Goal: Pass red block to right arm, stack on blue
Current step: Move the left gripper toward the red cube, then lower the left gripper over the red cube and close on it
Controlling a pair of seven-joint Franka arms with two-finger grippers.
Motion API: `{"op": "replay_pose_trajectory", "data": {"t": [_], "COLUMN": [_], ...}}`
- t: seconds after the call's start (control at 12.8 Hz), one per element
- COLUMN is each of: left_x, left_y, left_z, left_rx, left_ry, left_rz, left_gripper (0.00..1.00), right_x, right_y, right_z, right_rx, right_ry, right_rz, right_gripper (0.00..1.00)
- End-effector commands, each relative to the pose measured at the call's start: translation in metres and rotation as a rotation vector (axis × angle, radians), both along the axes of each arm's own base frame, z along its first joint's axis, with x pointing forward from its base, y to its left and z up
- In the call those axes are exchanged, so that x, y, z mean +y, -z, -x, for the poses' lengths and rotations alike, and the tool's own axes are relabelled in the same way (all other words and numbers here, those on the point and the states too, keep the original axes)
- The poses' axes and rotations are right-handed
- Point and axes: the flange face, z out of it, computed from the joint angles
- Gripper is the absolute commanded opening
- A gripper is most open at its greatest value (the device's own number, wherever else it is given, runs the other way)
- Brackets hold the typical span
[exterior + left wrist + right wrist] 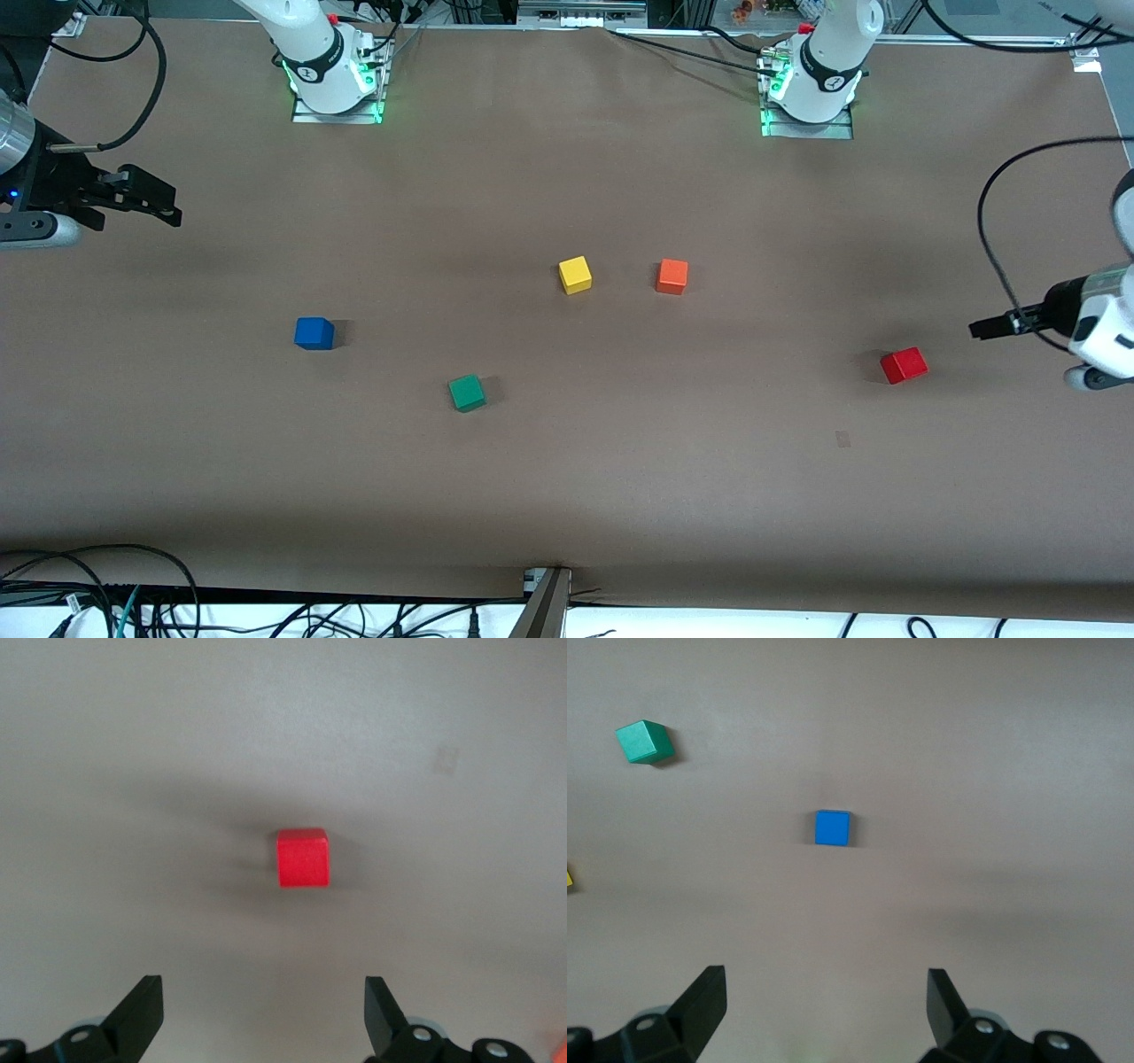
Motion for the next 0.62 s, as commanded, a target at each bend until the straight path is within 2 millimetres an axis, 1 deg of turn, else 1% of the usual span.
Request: {"op": "replay_pose_trajectory", "data": {"t": [0.0,0.08,0.23,0.31,0.39,0.55], "left_x": [-0.007,-0.010,-0.010,-0.011,-0.011,-0.015], "left_y": [0.029,0.043,0.076,0.094,0.107,0.131], "left_z": [0.011,0.014,0.019,0.019,0.017,0.014], "left_rx": [-0.030,-0.043,-0.089,-0.111,-0.130,-0.132], "left_ry": [0.006,-0.001,-0.012,-0.014,-0.014,-0.011], "left_rz": [-0.004,0.007,-0.006,-0.013,-0.020,-0.022], "left_gripper": [1.00,1.00,1.00,1.00,1.00,1.00], "right_x": [0.021,0.026,0.024,0.024,0.025,0.022], "right_y": [-0.005,-0.005,-0.004,-0.004,-0.004,-0.004], "right_z": [-0.001,-0.001,-0.001,-0.001,-0.001,-0.002], "right_rx": [-0.007,-0.009,-0.010,-0.010,-0.010,-0.010], "right_ry": [-0.040,-0.048,-0.043,-0.043,-0.046,-0.040], "right_rz": [0.008,0.011,0.009,0.009,0.009,0.008], "right_gripper": [1.00,1.00,1.00,1.00,1.00,1.00]}}
